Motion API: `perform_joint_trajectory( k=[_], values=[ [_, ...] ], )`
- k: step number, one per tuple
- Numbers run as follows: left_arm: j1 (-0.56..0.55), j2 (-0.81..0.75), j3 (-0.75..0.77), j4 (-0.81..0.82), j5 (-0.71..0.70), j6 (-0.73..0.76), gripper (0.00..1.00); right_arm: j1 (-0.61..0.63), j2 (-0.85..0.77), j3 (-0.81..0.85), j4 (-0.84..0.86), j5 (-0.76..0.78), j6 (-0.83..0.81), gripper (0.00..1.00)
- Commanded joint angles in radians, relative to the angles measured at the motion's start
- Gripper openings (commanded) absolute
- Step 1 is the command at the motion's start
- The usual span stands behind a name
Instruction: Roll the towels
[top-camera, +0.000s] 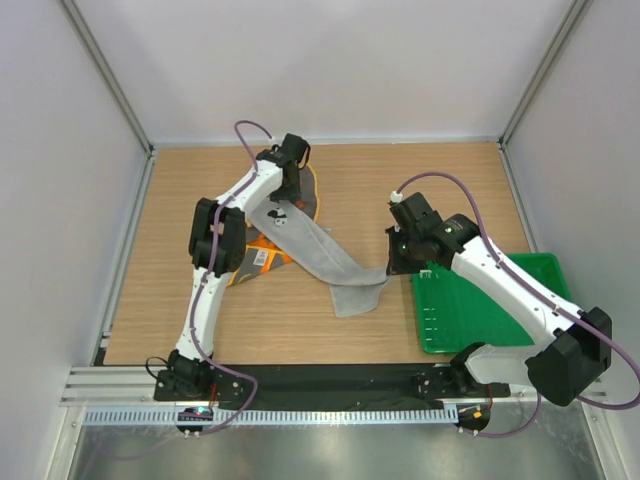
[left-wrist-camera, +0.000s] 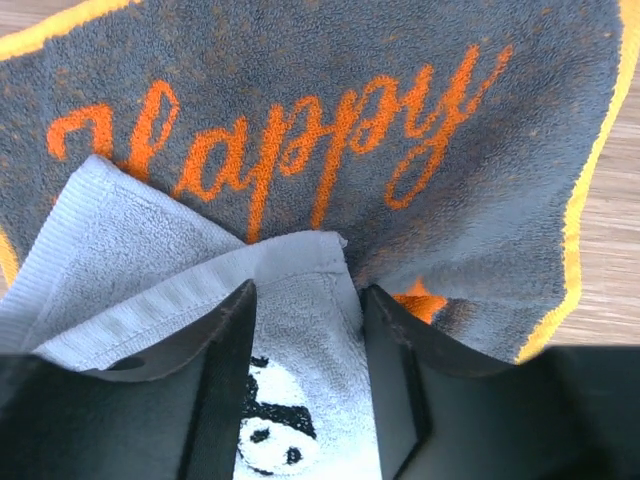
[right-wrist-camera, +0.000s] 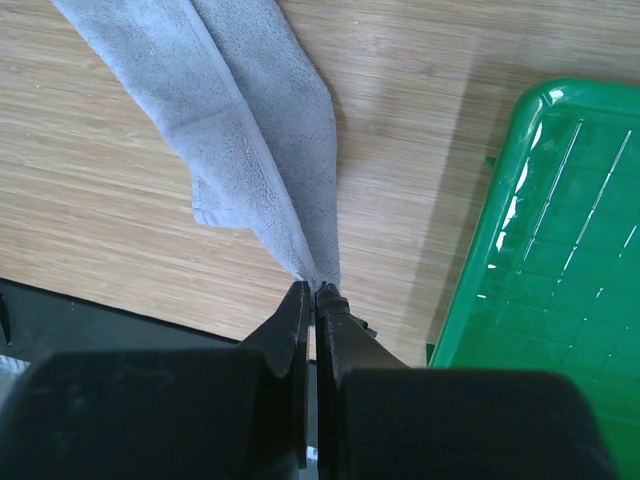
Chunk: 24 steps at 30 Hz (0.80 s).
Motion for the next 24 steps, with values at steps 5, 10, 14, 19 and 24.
perform_joint_trajectory(
  k=[5,10,14,19,24],
  values=[
    [0.003,0.006,0.032,0.002,-0.045,0.021,0.34,-0.002,-0.003,0.006,0.007,0.006,-0.014,0.01],
    [0.005,-0.023,0.031,0.001,-0.071,0.026,0.33,-0.001,0.003,0.003,0.011,0.006,-0.014,0.01],
    [0.009,-0.051,0.017,0.005,-0.082,0.026,0.38,-0.002,0.008,0.002,0.011,0.006,-0.011,0.01],
    [0.008,-0.095,-0.04,0.039,-0.09,0.02,0.43,-0.002,0.008,0.0,0.015,0.0,-0.005,0.01],
    [0.009,-0.118,-0.077,0.056,-0.102,0.007,0.42,-0.001,0.01,-0.004,0.017,0.0,-0.003,0.01]
  ],
)
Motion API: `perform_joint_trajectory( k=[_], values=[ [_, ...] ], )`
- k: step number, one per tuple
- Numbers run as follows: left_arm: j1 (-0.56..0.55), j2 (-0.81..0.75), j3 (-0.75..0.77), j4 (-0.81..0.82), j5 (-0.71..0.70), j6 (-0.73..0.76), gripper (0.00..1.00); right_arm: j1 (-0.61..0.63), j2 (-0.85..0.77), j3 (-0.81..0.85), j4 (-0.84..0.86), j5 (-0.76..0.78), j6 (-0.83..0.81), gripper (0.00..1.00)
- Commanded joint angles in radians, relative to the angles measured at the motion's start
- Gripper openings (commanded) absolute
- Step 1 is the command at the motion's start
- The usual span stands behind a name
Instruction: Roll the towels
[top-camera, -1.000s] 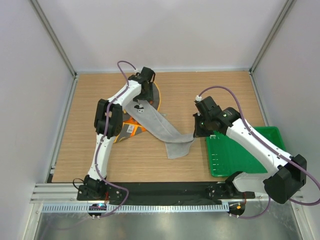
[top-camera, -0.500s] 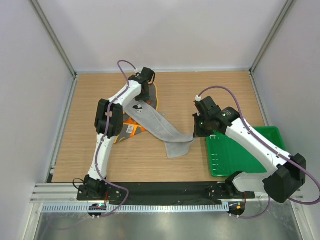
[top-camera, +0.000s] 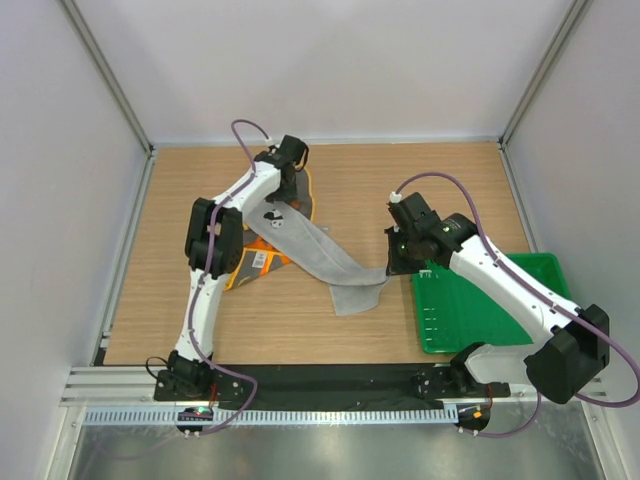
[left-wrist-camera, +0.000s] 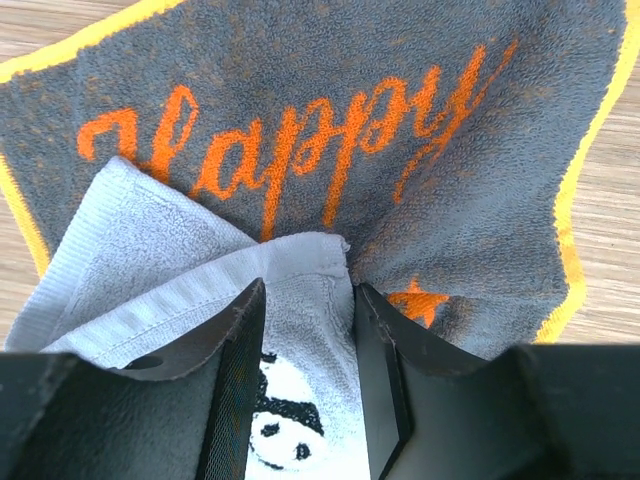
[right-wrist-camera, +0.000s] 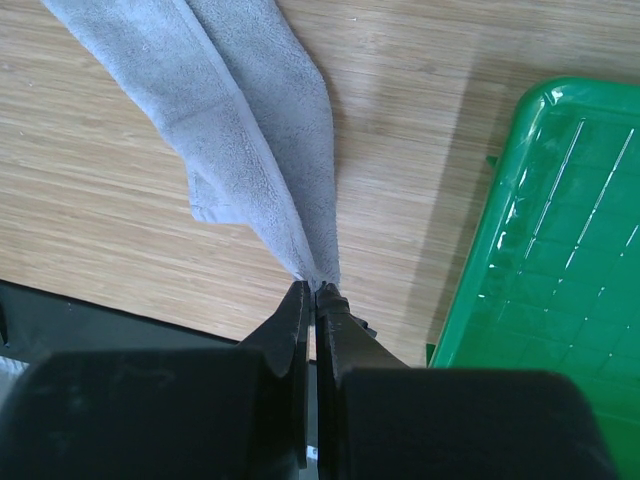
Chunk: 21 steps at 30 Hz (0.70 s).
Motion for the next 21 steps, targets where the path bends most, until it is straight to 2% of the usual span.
perform_joint_trajectory(
  k=[1,12,18,21],
  values=[
    [0.007,-0.087,-0.018,0.042,-0.037,-0.007,0.41,-0.001,-0.003,-0.004,0.014,0.001,-0.004,0.01],
    [0.03,-0.136,-0.087,0.063,-0.043,-0.015,0.43,-0.001,0.003,-0.019,0.028,-0.002,0.005,0.01],
    [0.036,-0.154,-0.131,0.088,-0.04,-0.021,0.53,-0.002,0.015,-0.019,0.034,-0.002,0.004,0.01],
    [0.039,-0.162,-0.145,0.097,-0.04,-0.019,0.51,-0.001,0.02,-0.02,0.036,-0.004,0.004,0.01]
  ],
)
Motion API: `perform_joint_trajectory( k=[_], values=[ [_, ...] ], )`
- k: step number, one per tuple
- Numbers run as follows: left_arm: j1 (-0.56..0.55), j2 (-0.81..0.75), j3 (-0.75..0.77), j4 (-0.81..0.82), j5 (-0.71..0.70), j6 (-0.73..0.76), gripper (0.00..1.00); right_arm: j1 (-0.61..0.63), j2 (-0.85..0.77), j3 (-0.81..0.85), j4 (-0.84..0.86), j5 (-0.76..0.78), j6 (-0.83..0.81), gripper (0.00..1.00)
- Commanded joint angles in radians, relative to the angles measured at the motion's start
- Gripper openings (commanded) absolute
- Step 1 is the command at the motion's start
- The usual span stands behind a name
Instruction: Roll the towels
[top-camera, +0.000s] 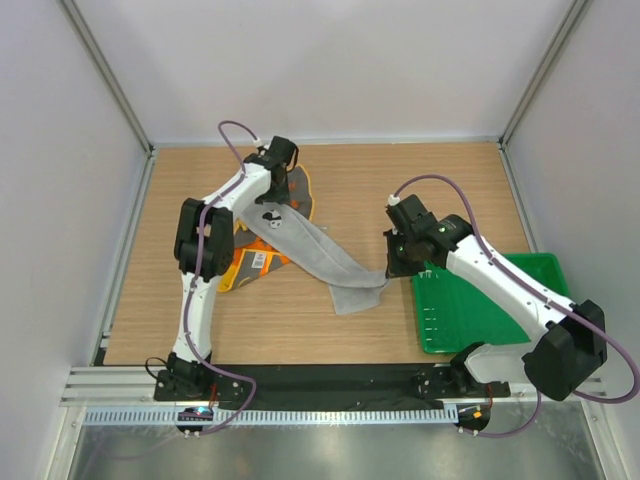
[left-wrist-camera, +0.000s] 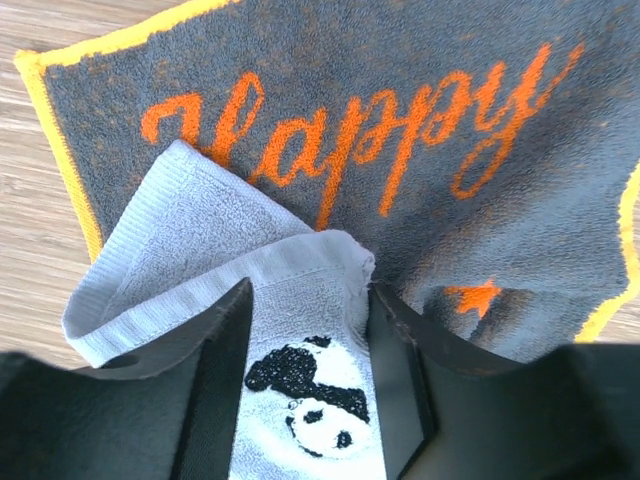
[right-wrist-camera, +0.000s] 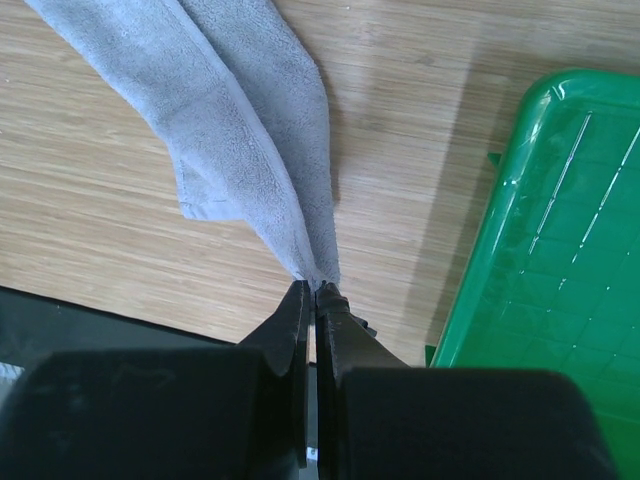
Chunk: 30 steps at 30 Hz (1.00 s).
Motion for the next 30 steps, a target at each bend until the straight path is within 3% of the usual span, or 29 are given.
perform_joint_trajectory(
  k=[1,5,10,11,20,30],
  values=[
    [0.008,-0.068,-0.016,0.044,-0.022,-0.011,0.49,-0.001,0.006,0.002,0.024,-0.004,0.0,0.01],
    [0.009,-0.059,-0.018,0.052,-0.017,-0.01,0.37,0.001,0.012,0.0,0.028,-0.004,0.0,0.01],
    [0.009,-0.056,-0.009,0.052,-0.014,-0.01,0.03,0.001,0.02,0.002,0.03,-0.004,-0.002,0.01],
    [0.011,-0.059,-0.007,0.05,-0.014,-0.008,0.0,0.002,0.02,0.002,0.03,-0.004,0.0,0.01],
    [0.014,-0.197,-0.029,-0.006,-0.065,0.016,0.0,0.003,0.027,0.06,-0.002,0.038,-0.028,0.01],
    [0.014,-0.658,-0.311,-0.088,-0.131,0.019,0.0,0.001,-0.068,0.172,-0.067,0.127,-0.083,0.01]
  ],
)
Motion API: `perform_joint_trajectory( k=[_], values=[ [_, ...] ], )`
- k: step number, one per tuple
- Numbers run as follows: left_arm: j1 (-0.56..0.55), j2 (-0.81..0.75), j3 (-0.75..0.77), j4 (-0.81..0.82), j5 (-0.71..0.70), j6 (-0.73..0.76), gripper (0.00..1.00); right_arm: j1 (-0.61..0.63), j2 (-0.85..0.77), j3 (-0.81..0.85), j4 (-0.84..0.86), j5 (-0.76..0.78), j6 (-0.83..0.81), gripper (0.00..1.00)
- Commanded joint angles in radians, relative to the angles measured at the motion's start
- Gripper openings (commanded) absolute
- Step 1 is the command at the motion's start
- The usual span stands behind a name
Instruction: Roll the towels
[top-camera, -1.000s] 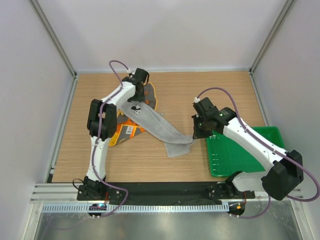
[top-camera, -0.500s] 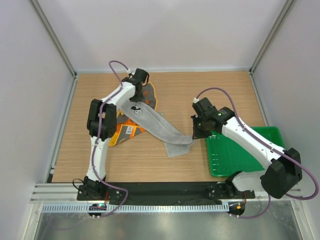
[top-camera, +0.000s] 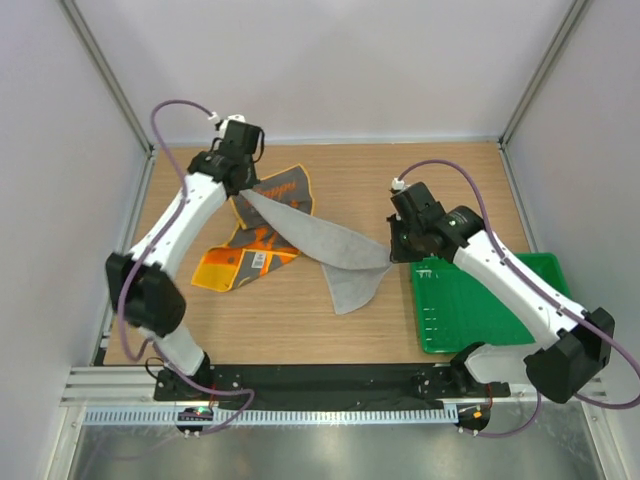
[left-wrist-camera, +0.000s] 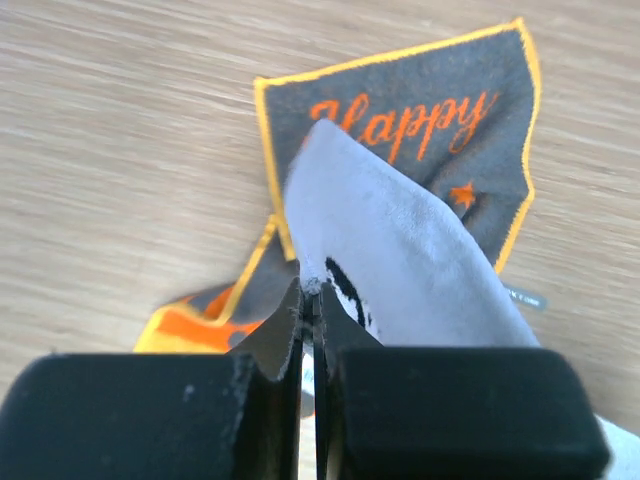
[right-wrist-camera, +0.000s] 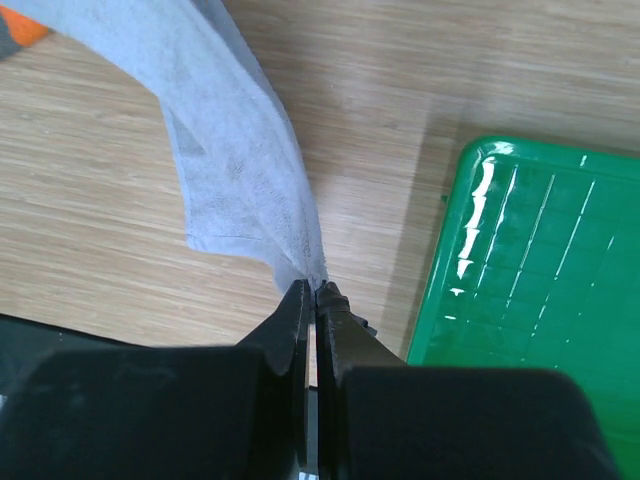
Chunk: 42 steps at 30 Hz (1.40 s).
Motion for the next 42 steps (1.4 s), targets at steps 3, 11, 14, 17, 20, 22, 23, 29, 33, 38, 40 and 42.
perform_joint_trajectory(
  k=[3,11,14,17,20,22,23,29,33,38,40,42],
  values=[
    [0.007,-0.289,-0.145,-0.098,-0.096,0.018,0.0,0.001,-0.135,0.067,-0.038,0.009,-0.047,0.01],
    [0.009,-0.688,-0.192,-0.29,-0.087,0.062,0.03,0.004,-0.388,0.019,-0.05,-0.182,-0.055,0.01],
    [0.007,-0.774,-0.163,-0.399,-0.046,0.062,0.04,0.006,-0.501,-0.002,-0.069,-0.229,-0.056,0.01],
    [0.007,-0.842,-0.106,-0.526,-0.015,0.038,0.05,0.006,-0.592,-0.011,-0.102,-0.164,-0.049,0.01],
    [0.007,-0.859,-0.15,-0.58,0.018,0.033,0.07,0.006,-0.584,-0.045,-0.138,0.017,-0.003,0.01],
    [0.009,-0.824,-0.202,-0.569,0.019,0.024,0.03,0.004,-0.502,-0.093,-0.124,0.059,0.045,0.01],
    [0.007,-0.813,-0.266,-0.546,0.019,0.021,0.03,0.004,-0.47,-0.105,-0.107,0.076,0.057,0.01],
    [0.044,-0.591,-0.397,-0.372,0.034,0.01,0.05,-0.002,-0.128,-0.105,0.097,0.064,0.08,0.01],
    [0.136,-0.352,-0.367,-0.237,0.144,0.053,0.02,-0.062,0.131,0.022,0.18,0.097,0.033,0.01],
    [0.215,0.026,-0.183,-0.212,0.167,0.074,0.01,-0.143,0.437,0.211,0.244,0.082,-0.024,0.01],
    [0.215,0.09,-0.12,-0.201,0.131,0.073,0.01,-0.166,0.506,0.26,0.252,0.07,-0.047,0.01],
    [0.219,0.169,-0.083,-0.204,0.134,0.073,0.01,-0.181,0.59,0.327,0.241,0.059,-0.062,0.01]
  ],
)
